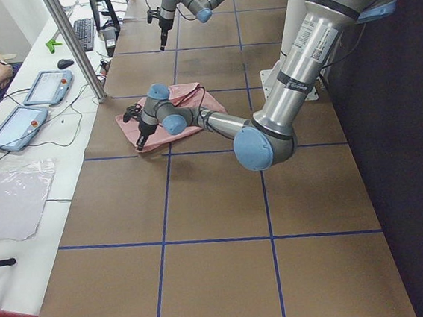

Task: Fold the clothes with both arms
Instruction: 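Raise the left gripper off the shirt while the right arm reaches toward it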

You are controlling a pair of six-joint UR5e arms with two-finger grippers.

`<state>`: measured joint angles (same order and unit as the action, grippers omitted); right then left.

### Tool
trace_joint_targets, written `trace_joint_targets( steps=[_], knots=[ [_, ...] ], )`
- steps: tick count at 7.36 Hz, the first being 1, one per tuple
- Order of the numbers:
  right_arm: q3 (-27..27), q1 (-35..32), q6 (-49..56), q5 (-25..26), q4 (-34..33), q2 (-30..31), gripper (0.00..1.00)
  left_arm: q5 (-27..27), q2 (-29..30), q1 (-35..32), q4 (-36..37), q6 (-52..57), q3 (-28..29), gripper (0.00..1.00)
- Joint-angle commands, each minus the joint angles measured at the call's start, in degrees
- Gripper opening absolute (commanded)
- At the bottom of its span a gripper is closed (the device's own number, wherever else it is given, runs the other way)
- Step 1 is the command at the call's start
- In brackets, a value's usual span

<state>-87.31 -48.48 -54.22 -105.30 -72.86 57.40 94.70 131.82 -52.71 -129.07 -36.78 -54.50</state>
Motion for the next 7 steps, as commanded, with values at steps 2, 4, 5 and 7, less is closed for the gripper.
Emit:
trace_joint_targets(
  steps=[2, 4, 5, 7],
  knots=[
    [-0.7, 1.5, -3.4, -0.1, 0.0, -0.9, 1.0, -0.5, 2.2, -1.3, -7.6, 4.6, 7.3, 0.99],
    [-0.1, 6.0, -11.8, 1.2, -0.9, -5.1, 1.0, 9.0, -1.8, -4.3, -8.9, 8.6, 0.8, 1.0],
    [0.6, 8.9, -14.0, 4.8, -2.1, -7.3, 0.96, 9.7, -3.7, -4.7, -8.9, 9.2, -2.1, 1.0],
    [1.2, 14.3, -24.2, 7.8, -9.2, -12.2, 0.69, 9.8, -4.6, -4.7, -8.7, 9.1, -4.1, 1.0]
  ],
)
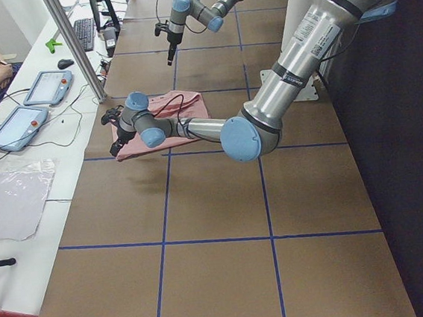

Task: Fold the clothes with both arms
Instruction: 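Press the right gripper on the shirt and drag it toward the robot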

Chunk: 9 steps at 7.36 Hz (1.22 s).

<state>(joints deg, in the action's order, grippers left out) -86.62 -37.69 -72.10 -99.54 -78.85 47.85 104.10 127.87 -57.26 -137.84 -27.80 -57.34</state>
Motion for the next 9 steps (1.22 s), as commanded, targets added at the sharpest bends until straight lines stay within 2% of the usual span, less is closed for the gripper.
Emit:
trace_joint_targets(
  steps=[1, 2, 3, 4, 5, 9],
  knots=[
    [3.1, 6.0, -8.6, 4.9, -3.3, -4.2, 0.61, 0.4, -0.6, -0.1, 0.0, -0.1, -1.3, 1.0],
    [9.9, 7.3, -10.1, 6.8, -3.3, -9.0, 0.61, 0.3, -0.6, 0.0, 0.5, -0.4, -1.4, 1.0],
    [13.5, 8.1, -10.5, 7.3, -3.4, -11.5, 0.6, 0.3, -0.7, 0.0, 0.6, -0.4, -2.0, 1.0],
    [14.0, 9.8, -10.5, 8.5, -3.4, -11.3, 0.55, 0.3, -0.7, 0.0, 0.6, -0.5, -2.0, 1.0],
    [14.1, 10.7, -10.5, 9.8, -5.6, -11.7, 0.54, 0.4, -0.7, 0.0, 0.6, -0.5, -2.1, 1.0],
    [14.2, 12.8, -10.8, 10.1, -6.0, -11.7, 0.5, 0.3, -0.7, 0.0, 0.6, -0.5, -2.4, 1.0]
  ],
)
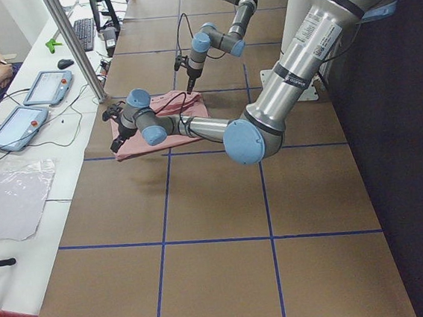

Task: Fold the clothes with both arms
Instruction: 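Press the right gripper on the shirt and drag it toward the robot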

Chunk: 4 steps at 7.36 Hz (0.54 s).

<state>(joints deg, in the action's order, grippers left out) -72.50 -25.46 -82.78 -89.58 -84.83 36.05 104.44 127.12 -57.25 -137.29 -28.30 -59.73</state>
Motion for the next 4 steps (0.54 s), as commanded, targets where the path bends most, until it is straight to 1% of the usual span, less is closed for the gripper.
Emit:
trace_joint_targets(
  steps=[1, 2, 3, 4],
  knots=[
    [0.1, 1.0, -0.8, 0.4, 0.0, 0.2, 0.49, 0.1, -0.2, 0.0, -0.3, 0.0, 0.0, 1.0],
    [0.1, 1.5, -0.9, 1.1, 0.0, 0.1, 0.48, 0.0, -0.3, 0.0, -0.3, -0.1, 0.0, 1.0],
    [0.1, 1.6, -1.0, 1.1, 0.0, 0.2, 0.42, 0.0, -0.3, 0.0, -0.4, -0.1, 0.0, 1.0],
    [0.2, 1.6, -1.6, 1.1, 0.0, 0.3, 0.18, 0.0, -0.3, 0.0, -0.4, -0.1, 0.0, 1.0]
  ],
)
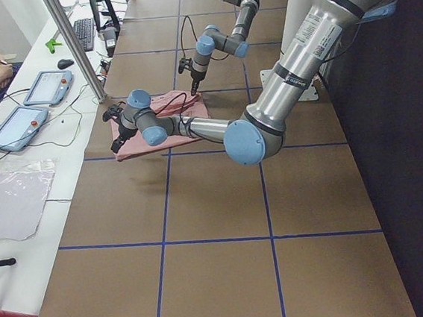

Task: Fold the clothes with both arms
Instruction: 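Press the right gripper on the shirt and drag it toward the robot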

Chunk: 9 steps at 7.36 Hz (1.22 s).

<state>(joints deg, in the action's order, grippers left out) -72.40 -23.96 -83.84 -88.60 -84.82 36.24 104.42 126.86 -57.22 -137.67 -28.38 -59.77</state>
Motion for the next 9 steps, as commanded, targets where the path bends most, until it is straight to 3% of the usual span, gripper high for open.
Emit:
trace_joint_targets(
  steps=[1, 4, 5, 7, 8, 9],
  knots=[
    [0.0, 0.3, -1.8, 0.1, 0.0, 0.1, 0.0, 0.0, -0.2, 0.1, -0.1, 0.0, 0.0, 1.0],
    [-1.2, 0.2, -1.6, 0.7, -0.7, 0.6, 0.0, 0.0, -0.4, 0.1, -0.3, 0.0, -0.4, 1.0],
    [-5.4, 0.2, -1.6, 0.6, -1.3, 3.3, 0.0, 0.0, -0.4, 0.2, -0.3, 0.0, -0.5, 1.0],
    [-24.4, 4.1, -1.8, 3.3, -6.6, 16.1, 0.0, 0.0, -0.5, 0.2, -0.3, 0.0, -0.8, 1.0],
    [-32.1, 9.8, -1.9, 10.1, -7.7, 22.1, 0.0, 0.1, -0.7, 0.3, -0.3, 0.0, -1.2, 1.0],
    [-37.8, 13.1, -3.5, 12.0, -9.0, 26.2, 0.0, 0.1, -0.7, 0.4, -0.3, 0.0, -1.3, 1.0]
  ],
)
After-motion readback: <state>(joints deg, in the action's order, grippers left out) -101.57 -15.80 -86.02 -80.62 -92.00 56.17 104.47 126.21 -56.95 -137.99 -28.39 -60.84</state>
